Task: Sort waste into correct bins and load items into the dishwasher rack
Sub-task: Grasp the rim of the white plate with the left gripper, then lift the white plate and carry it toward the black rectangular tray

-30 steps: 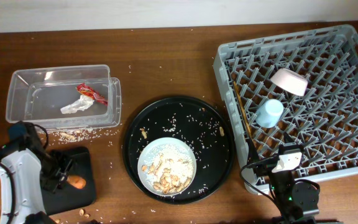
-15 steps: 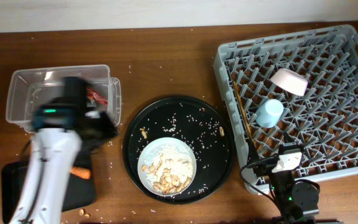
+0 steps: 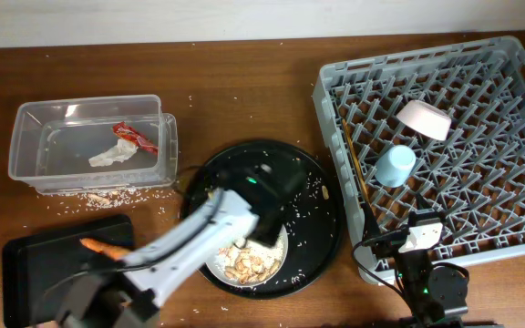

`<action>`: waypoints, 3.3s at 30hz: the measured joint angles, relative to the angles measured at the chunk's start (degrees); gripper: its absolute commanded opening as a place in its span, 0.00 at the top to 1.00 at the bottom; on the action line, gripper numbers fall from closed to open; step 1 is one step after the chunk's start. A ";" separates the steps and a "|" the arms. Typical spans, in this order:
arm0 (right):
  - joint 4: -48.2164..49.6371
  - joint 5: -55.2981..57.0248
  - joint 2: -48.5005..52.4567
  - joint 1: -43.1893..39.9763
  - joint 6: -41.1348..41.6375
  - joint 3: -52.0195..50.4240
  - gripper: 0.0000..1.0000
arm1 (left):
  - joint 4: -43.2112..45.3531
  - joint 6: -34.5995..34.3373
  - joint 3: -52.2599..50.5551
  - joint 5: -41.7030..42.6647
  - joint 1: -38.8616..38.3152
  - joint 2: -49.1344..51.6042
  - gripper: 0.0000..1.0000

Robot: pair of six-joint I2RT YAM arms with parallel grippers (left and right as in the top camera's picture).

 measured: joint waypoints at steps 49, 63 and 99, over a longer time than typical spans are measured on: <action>0.00 0.00 0.00 0.00 -0.04 0.00 0.02 | 7.06 0.42 -8.57 -4.85 -11.85 8.24 0.69; 0.00 0.00 0.00 0.00 0.00 0.00 0.02 | 5.77 5.05 -5.25 -3.21 -4.39 8.24 0.81; 0.00 -0.02 0.00 0.00 -0.02 0.00 0.02 | -16.57 -1.07 19.69 -14.51 -3.58 8.41 1.00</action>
